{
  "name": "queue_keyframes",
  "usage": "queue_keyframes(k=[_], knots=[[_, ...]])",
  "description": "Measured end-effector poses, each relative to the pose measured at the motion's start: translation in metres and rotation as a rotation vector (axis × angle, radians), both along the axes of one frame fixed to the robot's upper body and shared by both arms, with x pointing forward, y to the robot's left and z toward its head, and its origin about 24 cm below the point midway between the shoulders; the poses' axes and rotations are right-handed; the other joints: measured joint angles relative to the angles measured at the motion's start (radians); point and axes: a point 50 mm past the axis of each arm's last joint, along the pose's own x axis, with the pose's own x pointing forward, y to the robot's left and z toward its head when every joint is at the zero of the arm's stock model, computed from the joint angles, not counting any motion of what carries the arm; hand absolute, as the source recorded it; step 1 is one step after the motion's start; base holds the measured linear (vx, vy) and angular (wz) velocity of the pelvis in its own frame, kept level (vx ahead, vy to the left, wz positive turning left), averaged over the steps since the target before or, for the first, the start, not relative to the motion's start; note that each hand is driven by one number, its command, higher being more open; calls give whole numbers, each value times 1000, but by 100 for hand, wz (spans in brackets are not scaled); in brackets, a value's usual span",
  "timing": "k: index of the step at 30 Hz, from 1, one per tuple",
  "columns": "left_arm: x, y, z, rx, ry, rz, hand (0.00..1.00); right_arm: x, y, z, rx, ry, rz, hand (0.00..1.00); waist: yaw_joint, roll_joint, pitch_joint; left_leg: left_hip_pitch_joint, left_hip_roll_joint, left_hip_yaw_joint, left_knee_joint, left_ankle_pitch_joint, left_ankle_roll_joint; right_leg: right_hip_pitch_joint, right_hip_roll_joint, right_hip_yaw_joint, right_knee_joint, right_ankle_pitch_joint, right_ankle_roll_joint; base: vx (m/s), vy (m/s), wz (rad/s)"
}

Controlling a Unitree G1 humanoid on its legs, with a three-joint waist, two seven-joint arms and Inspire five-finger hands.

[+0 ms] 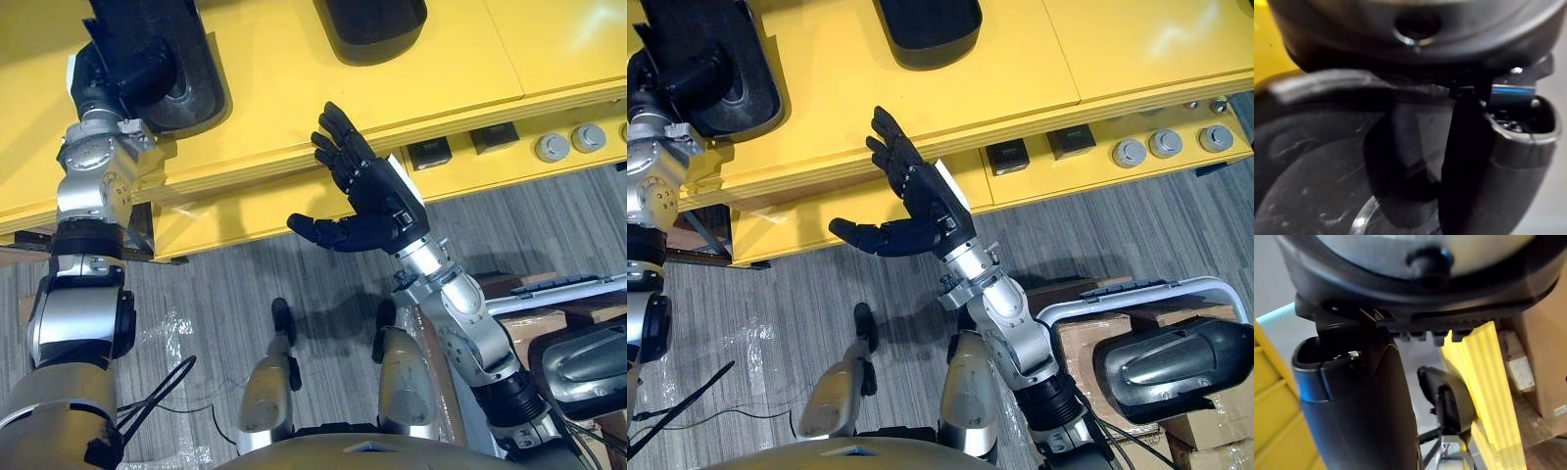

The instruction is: Walk over and take three plastic housings, then place them on the shelf

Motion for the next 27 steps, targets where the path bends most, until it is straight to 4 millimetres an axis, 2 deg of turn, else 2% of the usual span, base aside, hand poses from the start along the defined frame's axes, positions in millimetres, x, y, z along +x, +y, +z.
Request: queue_keyframes(k=[8,16,22,27], knots=[[4,-7,8,58,3,20,100,3,3,5,5,-7,-9,100,-2,-12,7,4,-1,0,0,1,0,2,0,7,5,0,0,8,-38,0],[5,-8,3,69,-6,24,100,3,1,4,13,-2,-26,100,-6,-16,9,21,0,4,-1,1,0,25,3,9,-13,7,6,1,-25,-1],[4,-7,-2,82,-5,59,100,0,0,-1,5,8,-8,100,-6,-24,6,49,4,19,-1,-5,-2,59,11,15,-43,20,8,20,-33,-6],[-1,-4,7,79,-108,134,100,-5,-2,-10,2,27,3,100,-8,-31,2,95,5,36,-2,-17,0,107,15,25,-68,25,13,26,-20,-9]])
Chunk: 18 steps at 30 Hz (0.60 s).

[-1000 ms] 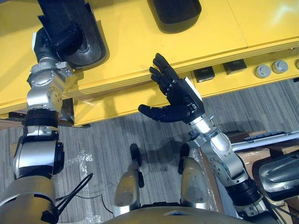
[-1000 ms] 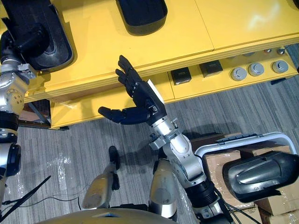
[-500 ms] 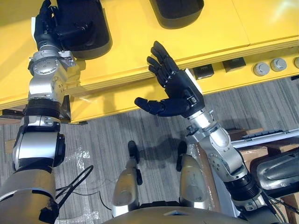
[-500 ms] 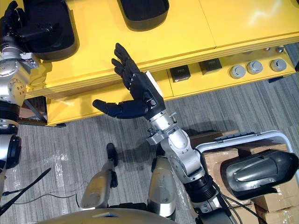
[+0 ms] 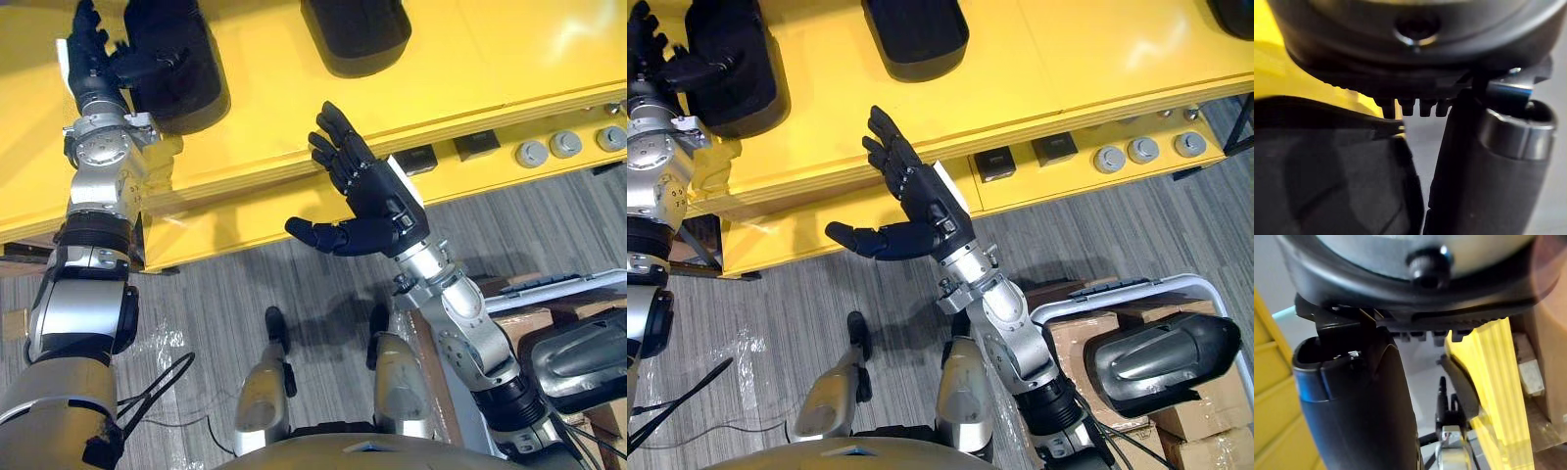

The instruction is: Walk over and take three plastic housings, then place them on the shelf

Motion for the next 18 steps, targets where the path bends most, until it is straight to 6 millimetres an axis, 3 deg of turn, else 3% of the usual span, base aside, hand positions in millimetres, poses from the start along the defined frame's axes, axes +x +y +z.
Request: queue_keyframes(k=[6,9,14,18], knots=[[-18,2,24,8,-248,101,100,1,0,-9,-2,11,6,100,-3,-27,-30,37,10,5,0,-7,0,55,12,-8,-37,7,0,15,-14,-2],[-35,3,20,35,-336,141,100,1,4,-16,-9,35,13,100,-5,-25,-60,53,9,5,0,-7,0,87,12,-24,-61,13,1,35,-12,7],[-45,-1,-22,40,-274,124,100,-1,9,-18,-10,41,21,100,12,-15,-158,63,9,-8,0,-10,2,141,15,-57,-115,28,5,11,3,15],[-62,-9,-52,0,-255,90,100,-1,16,-21,-30,50,-22,100,31,-4,-192,55,9,-22,-4,-17,5,164,19,-76,-162,50,2,-58,28,11]])
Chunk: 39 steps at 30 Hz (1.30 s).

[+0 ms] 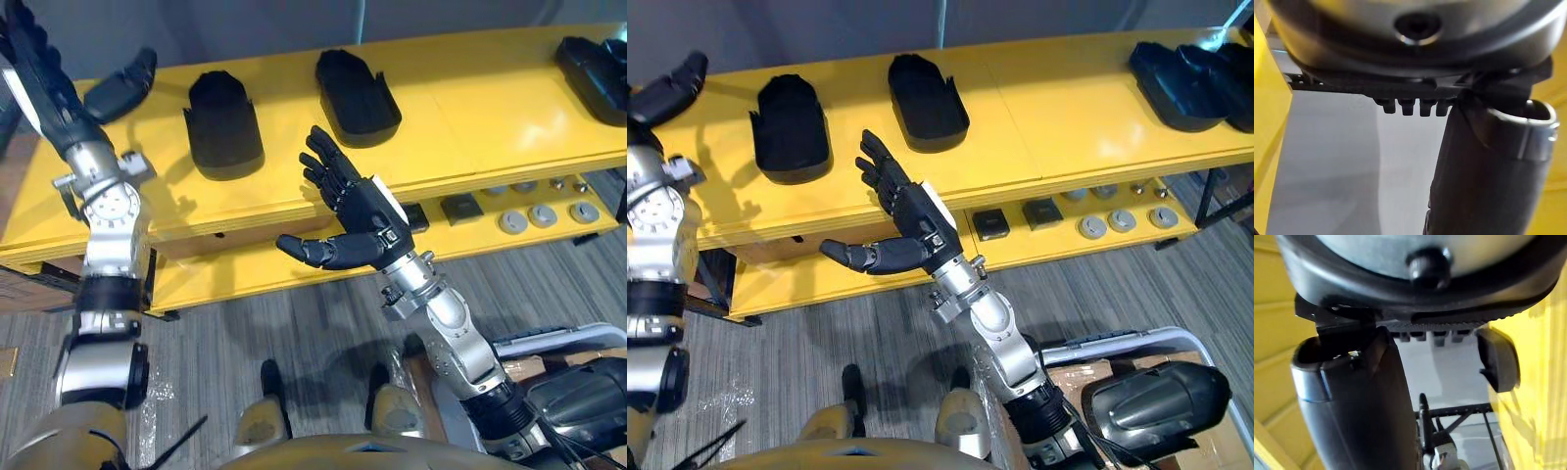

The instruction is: Walk over and take three plastic housings, then place them on the shelf

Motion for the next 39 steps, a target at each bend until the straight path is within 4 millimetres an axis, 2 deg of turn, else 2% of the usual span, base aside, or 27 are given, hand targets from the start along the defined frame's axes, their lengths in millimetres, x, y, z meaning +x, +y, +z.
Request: queue_keyframes(k=[5,8,12,15,20,22,27,30,35,39], knots=[[-34,-31,-18,27,-40,-121,100,14,-1,-33,-51,186,-101,100,41,4,-1,-39,0,-35,0,10,2,7,8,-30,-39,21,-2,-63,11,22],[-41,-42,-35,5,1,-172,100,30,-1,-39,-96,224,-177,100,61,11,-1,-56,0,-60,0,23,-3,6,10,-53,-41,25,-5,-28,-16,21],[-45,-47,-52,-37,53,-208,100,48,-1,-23,-71,173,-265,100,81,21,2,-87,0,-86,3,40,4,-11,11,-76,-38,27,-6,-18,-26,18],[-54,-55,-57,-74,44,-245,100,59,-1,-16,-67,159,-312,100,91,25,4,-94,-1,-94,3,42,4,-11,11,-83,-38,27,-6,4,-28,11],[-71,-67,-52,-90,-14,-305,100,73,1,4,-84,83,-352,100,116,71,37,-113,-2,-128,3,51,-1,-10,11,-117,-32,22,-11,-14,-36,16],[-75,-69,-52,-83,-17,-325,100,74,1,8,-80,71,-359,100,123,78,45,-116,-2,-132,3,52,0,-10,11,-121,-31,21,-12,-20,-38,10],[-76,-71,-54,-74,-10,-355,100,79,-3,15,-61,56,-380,100,137,73,66,-117,-2,-145,3,53,-1,-11,9,-133,-15,10,-14,-9,-46,7],[-78,-73,-60,-98,11,-372,100,89,-4,16,-52,77,-408,100,141,66,80,-117,-2,-152,3,54,-1,-13,7,-138,2,-2,-13,0,-45,6],[-78,-75,-60,-98,7,-386,100,97,-6,31,-34,46,-430,100,141,67,99,-132,-3,-156,3,61,1,-35,3,-140,19,-5,-14,-18,-45,2],[-77,-76,-60,-93,20,-399,100,99,-7,34,-27,31,-430,100,140,66,113,-132,-8,-162,3,63,2,-38,-5,-144,37,-13,-14,-12,-41,4]])
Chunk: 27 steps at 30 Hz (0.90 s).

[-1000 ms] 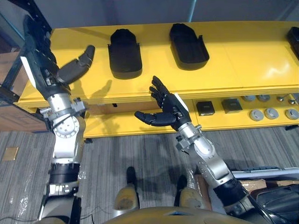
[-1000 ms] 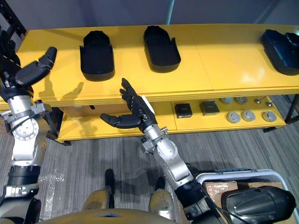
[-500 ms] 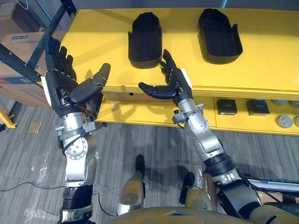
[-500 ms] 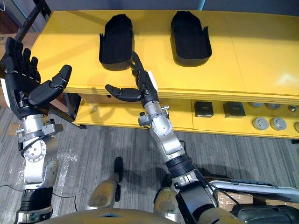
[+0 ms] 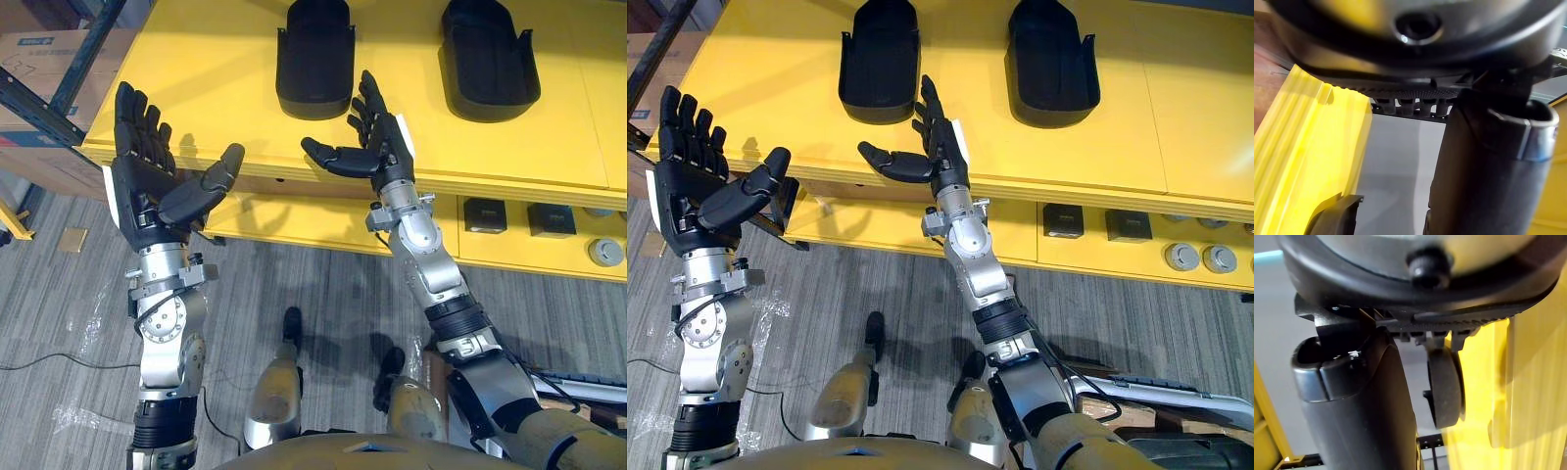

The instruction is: Walk over and take three plastic housings, then place them on the shelf

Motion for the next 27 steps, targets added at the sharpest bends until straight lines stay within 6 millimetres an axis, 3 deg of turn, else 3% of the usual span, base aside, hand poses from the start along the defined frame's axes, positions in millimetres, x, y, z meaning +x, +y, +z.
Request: queue_keyframes(k=[17,27], knots=[[4,-16,-5,-12,37,-72,100,-2,5,-1,-36,-20,86,100,-2,-17,12,4,-4,0,0,3,2,4,-4,0,-1,2,4,-8,-42,0],[7,-18,-7,-8,56,-75,100,0,-1,2,-96,-47,-2,100,-3,-18,12,4,-4,5,-4,5,1,4,-4,2,-5,5,7,-7,-26,0]])
